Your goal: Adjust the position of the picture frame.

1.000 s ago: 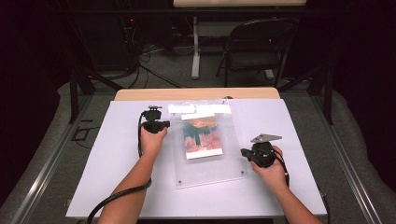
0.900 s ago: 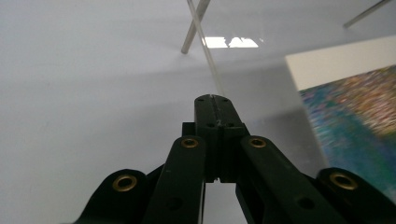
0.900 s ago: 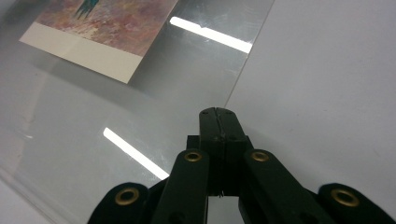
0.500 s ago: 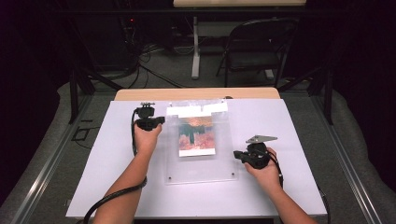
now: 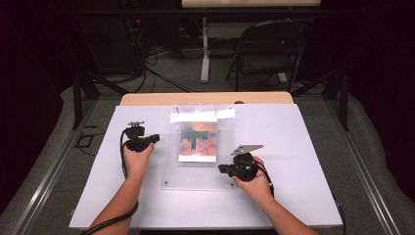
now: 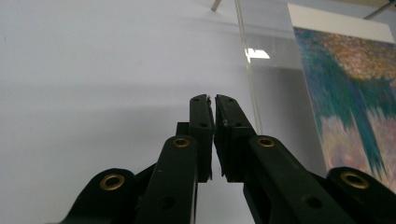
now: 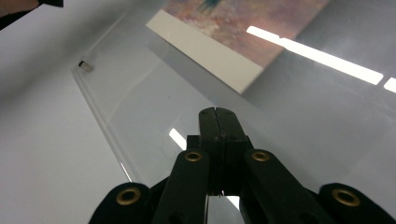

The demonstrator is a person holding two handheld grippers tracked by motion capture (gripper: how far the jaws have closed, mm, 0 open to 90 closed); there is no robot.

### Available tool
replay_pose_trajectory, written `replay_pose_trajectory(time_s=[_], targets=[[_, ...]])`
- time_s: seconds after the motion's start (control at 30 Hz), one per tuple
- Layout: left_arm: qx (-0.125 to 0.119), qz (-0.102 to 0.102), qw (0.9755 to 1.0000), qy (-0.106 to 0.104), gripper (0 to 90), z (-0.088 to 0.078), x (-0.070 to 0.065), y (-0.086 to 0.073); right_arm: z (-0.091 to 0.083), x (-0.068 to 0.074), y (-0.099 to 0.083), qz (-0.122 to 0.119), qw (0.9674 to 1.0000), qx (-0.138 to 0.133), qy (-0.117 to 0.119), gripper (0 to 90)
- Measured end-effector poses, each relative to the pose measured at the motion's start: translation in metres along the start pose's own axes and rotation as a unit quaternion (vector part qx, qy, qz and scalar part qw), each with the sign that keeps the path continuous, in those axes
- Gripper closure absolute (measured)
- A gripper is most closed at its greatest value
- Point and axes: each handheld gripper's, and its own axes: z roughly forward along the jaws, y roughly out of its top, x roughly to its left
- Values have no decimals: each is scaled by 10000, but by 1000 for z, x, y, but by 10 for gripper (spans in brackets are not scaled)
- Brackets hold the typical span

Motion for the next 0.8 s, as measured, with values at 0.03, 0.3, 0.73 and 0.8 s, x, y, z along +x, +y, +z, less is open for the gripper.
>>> replay_pose_trajectory(time_s=[0.03, 0.3, 0.73, 0.8], targets=[[15, 30, 10000, 3, 854, -2, 0, -3, 0, 2, 3, -32, 10000, -27, -28, 900], [145, 227, 9996, 20, 839, 0, -4, -15, -5, -27, 19, 94, 9963, -269, -806, 900], [192, 105, 9998, 1, 850, 23, -19, 9, -5, -84, 38, 739, 9861, -633, -1346, 850], [200, 131, 9997, 45, 845, 24, -21, 13, -4, -92, 41, 965, 9847, -734, -1252, 837]])
